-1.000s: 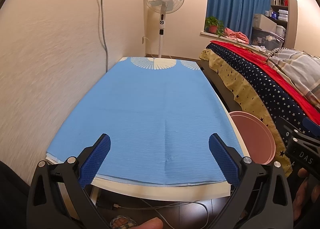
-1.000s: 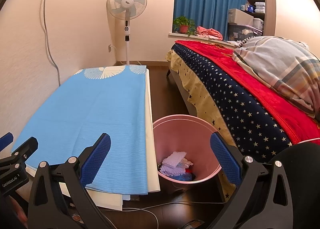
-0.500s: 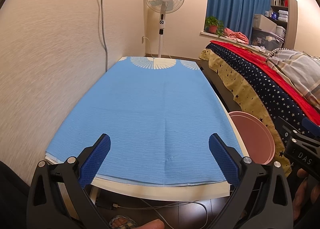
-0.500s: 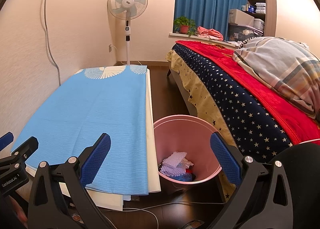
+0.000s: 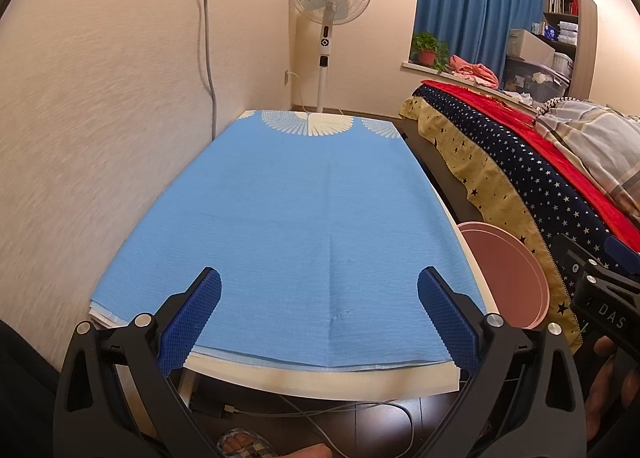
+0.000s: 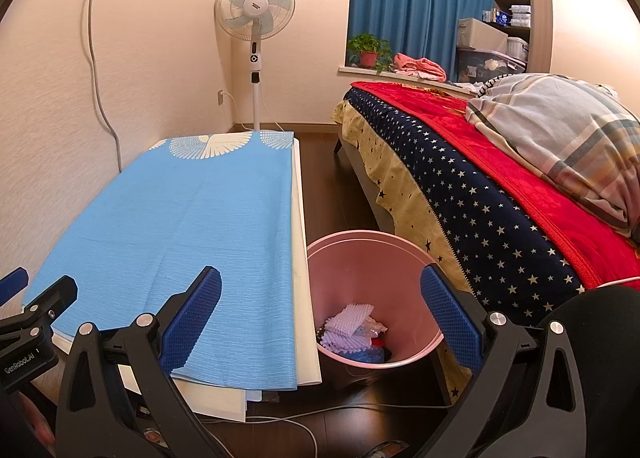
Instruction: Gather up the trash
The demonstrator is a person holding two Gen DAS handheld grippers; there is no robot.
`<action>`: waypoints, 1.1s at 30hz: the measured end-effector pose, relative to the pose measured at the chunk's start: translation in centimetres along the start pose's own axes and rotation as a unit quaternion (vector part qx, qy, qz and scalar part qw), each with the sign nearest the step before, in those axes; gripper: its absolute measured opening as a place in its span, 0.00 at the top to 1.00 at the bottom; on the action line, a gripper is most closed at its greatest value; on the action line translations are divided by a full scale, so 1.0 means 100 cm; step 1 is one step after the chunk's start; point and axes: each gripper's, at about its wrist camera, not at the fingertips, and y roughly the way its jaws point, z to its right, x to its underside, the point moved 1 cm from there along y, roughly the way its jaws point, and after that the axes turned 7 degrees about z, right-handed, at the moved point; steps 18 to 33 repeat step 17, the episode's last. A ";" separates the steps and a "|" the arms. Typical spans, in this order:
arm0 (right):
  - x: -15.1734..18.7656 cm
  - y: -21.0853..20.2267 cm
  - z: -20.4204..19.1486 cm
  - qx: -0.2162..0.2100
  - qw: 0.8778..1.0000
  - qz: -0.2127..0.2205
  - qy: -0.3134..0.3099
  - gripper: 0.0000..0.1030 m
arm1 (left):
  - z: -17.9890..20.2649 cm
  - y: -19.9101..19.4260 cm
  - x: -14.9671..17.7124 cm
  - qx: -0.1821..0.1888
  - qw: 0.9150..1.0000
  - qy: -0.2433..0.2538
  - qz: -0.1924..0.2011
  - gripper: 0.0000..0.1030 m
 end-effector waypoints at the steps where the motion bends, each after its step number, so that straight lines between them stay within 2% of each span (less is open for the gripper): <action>1: 0.000 0.000 0.000 0.000 1.000 0.000 0.000 0.05 | 0.000 0.000 0.000 0.000 1.000 0.000 0.000 0.07; 33: 0.000 0.001 -0.004 0.000 1.000 0.000 -0.003 0.05 | -0.001 0.000 0.000 0.001 1.000 -0.001 -0.005 0.07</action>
